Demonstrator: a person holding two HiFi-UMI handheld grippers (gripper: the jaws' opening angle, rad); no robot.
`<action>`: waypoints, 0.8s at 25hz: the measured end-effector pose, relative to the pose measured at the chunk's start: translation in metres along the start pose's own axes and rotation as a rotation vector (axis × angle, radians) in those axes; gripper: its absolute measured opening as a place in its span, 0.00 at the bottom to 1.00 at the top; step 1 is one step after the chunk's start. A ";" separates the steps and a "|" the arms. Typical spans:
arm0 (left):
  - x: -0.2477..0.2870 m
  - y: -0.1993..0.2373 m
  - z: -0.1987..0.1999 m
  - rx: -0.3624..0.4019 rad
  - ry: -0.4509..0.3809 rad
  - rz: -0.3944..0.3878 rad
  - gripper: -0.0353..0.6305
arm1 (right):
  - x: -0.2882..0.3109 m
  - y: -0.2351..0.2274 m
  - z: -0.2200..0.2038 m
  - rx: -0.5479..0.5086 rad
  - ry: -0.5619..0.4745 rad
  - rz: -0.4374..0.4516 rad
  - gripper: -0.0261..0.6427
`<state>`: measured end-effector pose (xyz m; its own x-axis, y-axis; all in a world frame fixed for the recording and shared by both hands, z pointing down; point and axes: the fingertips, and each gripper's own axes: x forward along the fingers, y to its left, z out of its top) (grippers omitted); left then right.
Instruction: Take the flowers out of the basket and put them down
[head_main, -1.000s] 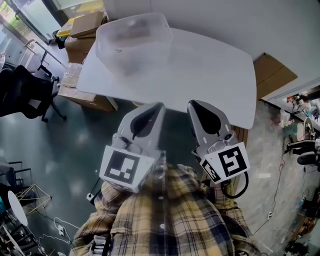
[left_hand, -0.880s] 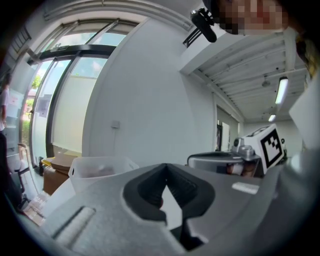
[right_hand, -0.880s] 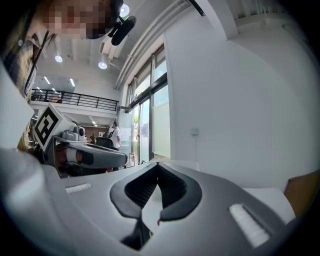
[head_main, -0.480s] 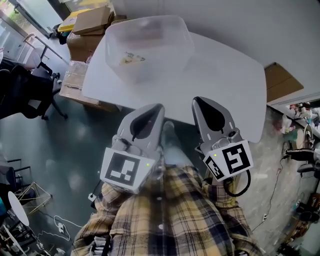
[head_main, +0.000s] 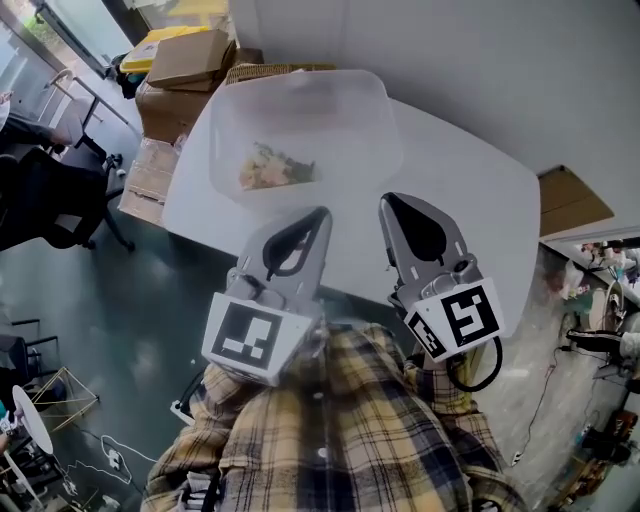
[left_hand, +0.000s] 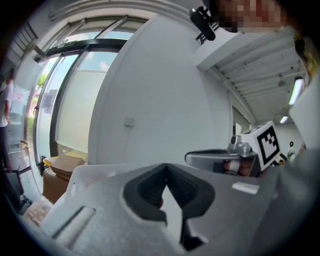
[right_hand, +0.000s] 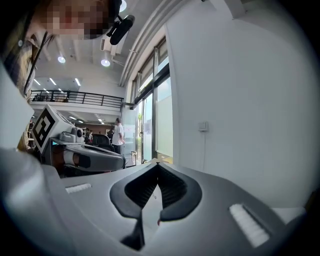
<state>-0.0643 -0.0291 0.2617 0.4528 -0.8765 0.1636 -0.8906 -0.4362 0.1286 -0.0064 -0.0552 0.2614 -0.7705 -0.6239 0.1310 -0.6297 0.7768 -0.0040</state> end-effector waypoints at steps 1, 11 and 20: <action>0.010 0.005 0.004 -0.003 -0.001 0.004 0.06 | 0.008 -0.009 0.003 -0.003 0.005 0.010 0.05; 0.085 0.054 0.021 -0.021 0.018 0.033 0.06 | 0.081 -0.065 0.008 -0.009 0.034 0.074 0.05; 0.101 0.076 0.024 -0.021 0.022 0.021 0.06 | 0.106 -0.075 0.008 -0.015 0.049 0.091 0.05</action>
<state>-0.0873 -0.1558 0.2649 0.4351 -0.8806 0.1880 -0.8990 -0.4131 0.1457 -0.0420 -0.1806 0.2674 -0.8186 -0.5458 0.1787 -0.5552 0.8317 -0.0030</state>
